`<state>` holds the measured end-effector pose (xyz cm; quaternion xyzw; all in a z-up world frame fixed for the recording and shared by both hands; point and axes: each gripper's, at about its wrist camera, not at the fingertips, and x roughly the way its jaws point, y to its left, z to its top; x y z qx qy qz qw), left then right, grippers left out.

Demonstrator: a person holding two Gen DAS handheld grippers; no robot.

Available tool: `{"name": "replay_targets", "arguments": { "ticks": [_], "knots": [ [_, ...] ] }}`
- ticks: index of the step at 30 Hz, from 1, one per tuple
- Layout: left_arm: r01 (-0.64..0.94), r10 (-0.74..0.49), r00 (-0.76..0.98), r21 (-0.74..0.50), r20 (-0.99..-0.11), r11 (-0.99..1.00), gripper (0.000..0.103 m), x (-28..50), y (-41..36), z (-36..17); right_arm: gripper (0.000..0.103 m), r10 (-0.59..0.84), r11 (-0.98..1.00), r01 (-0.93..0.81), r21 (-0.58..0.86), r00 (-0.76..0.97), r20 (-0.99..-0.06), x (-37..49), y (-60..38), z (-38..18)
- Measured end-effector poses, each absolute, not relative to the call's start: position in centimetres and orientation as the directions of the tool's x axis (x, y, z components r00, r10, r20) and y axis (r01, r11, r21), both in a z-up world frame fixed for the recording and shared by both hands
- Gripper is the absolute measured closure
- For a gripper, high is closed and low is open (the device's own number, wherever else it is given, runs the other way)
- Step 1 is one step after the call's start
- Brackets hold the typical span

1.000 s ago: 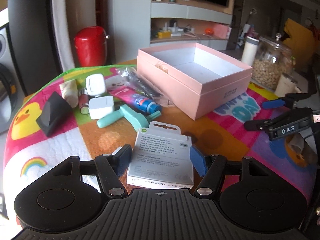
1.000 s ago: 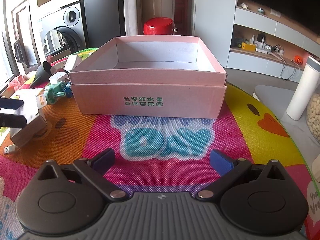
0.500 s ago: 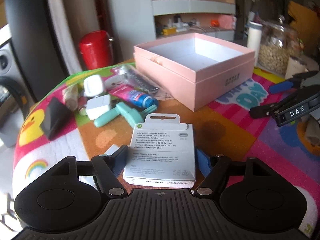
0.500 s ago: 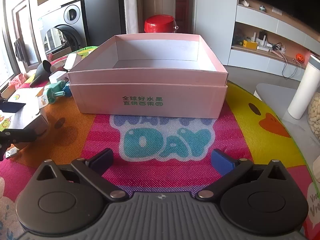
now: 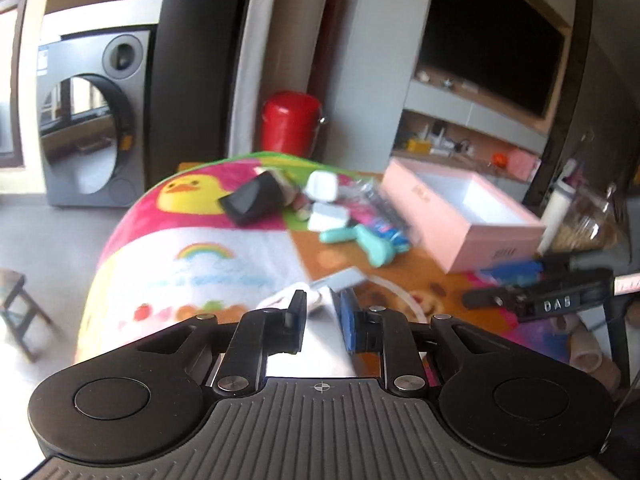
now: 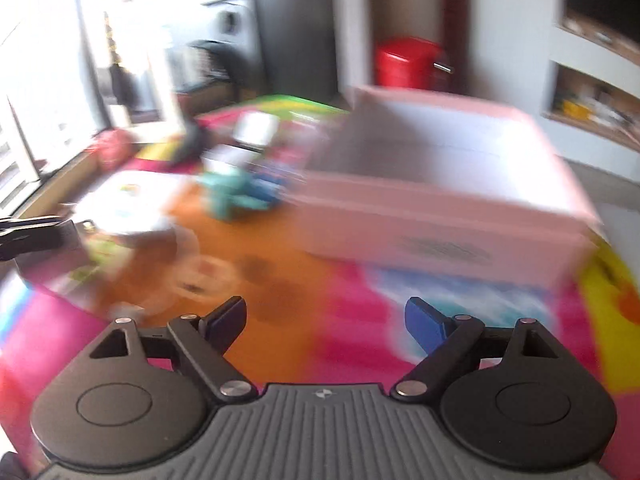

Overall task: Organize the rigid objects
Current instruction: 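Grasp the white power bank with the right gripper while the left gripper holds the package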

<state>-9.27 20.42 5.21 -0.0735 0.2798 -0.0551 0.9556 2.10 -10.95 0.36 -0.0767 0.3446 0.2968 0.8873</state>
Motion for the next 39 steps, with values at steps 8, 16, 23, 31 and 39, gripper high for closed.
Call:
{"name": "replay_targets", "arguments": {
  "ticks": [8,16,23,31,39],
  "knots": [
    [0.061,-0.106,0.801,-0.096,-0.589,0.994,0.079,-10.2,20.0,3.4,0.029,0.553,0.663,-0.747,-0.043,0.527,-0.645,1.7,-1.6,0.2],
    [0.174,-0.23,0.755,-0.151,-0.614,0.973,0.079,-9.8,17.5,2.7,0.029,0.506,0.69,-0.723,-0.049,0.529,-0.682,2.3,-2.3,-1.4],
    [0.234,-0.217,0.725,-0.063,-0.654,0.97,0.072,-9.4,13.4,1.5,0.029,0.485,0.714,-0.696,-0.076,0.569,-0.664,0.5,-5.9,-1.6],
    [0.199,-0.204,0.76,-0.078,-0.617,0.977,0.07,-10.4,14.6,3.7,0.029,0.516,0.715,-0.697,-0.05,0.575,-0.635,0.1,-7.0,-1.2],
    [-0.163,0.015,0.853,-0.238,-0.522,0.958,0.071,-12.6,23.5,5.0,0.029,0.598,0.671,-0.74,0.042,0.507,-0.621,1.6,-1.5,0.0]
  ]
}}
